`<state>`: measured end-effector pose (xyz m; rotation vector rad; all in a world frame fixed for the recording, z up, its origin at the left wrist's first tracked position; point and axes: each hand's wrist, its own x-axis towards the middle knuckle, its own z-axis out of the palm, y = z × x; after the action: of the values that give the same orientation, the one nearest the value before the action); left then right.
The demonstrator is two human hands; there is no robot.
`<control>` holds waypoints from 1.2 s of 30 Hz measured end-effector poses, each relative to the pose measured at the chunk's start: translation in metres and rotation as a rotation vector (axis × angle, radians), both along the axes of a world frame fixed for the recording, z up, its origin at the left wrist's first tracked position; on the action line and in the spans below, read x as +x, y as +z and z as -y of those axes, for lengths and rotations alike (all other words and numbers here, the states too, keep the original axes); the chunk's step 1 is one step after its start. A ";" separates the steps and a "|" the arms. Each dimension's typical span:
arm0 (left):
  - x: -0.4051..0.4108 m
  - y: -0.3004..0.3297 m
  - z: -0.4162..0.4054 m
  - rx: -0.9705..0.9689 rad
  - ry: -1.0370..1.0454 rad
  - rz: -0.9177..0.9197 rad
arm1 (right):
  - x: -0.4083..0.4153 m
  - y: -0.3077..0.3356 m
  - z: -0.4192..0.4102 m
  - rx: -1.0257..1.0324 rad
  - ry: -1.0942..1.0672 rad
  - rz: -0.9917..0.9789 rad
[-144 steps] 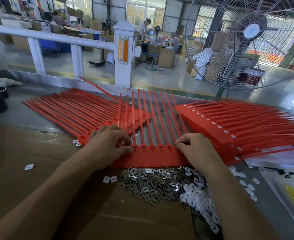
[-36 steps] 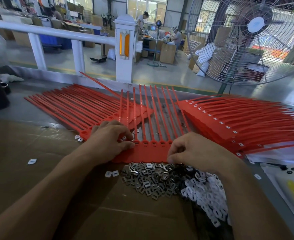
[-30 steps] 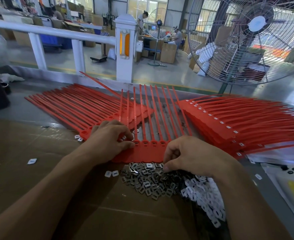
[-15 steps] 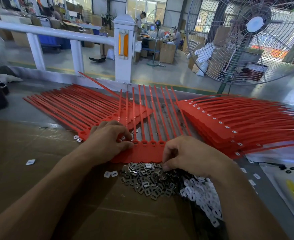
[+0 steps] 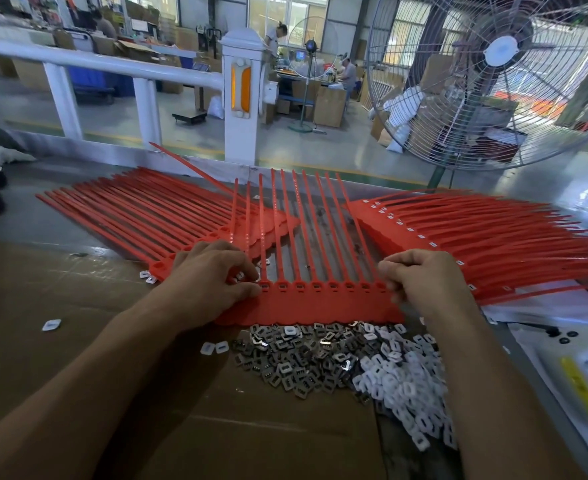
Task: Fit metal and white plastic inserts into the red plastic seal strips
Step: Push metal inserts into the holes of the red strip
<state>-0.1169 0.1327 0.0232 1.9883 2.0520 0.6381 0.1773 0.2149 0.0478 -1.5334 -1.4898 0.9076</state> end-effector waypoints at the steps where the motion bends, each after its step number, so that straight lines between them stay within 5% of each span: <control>1: 0.000 0.000 0.000 0.000 0.001 0.000 | 0.002 -0.002 -0.001 -0.021 -0.035 -0.011; 12: -0.001 -0.002 0.001 0.000 0.002 -0.003 | -0.004 -0.016 -0.008 0.026 -0.099 0.395; 36: 0.000 0.001 0.002 -0.006 0.002 -0.002 | -0.006 -0.013 -0.005 -0.078 -0.133 0.428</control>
<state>-0.1165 0.1312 0.0244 1.9847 2.0556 0.6296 0.1715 0.2198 0.0343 -1.9473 -1.6330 0.5873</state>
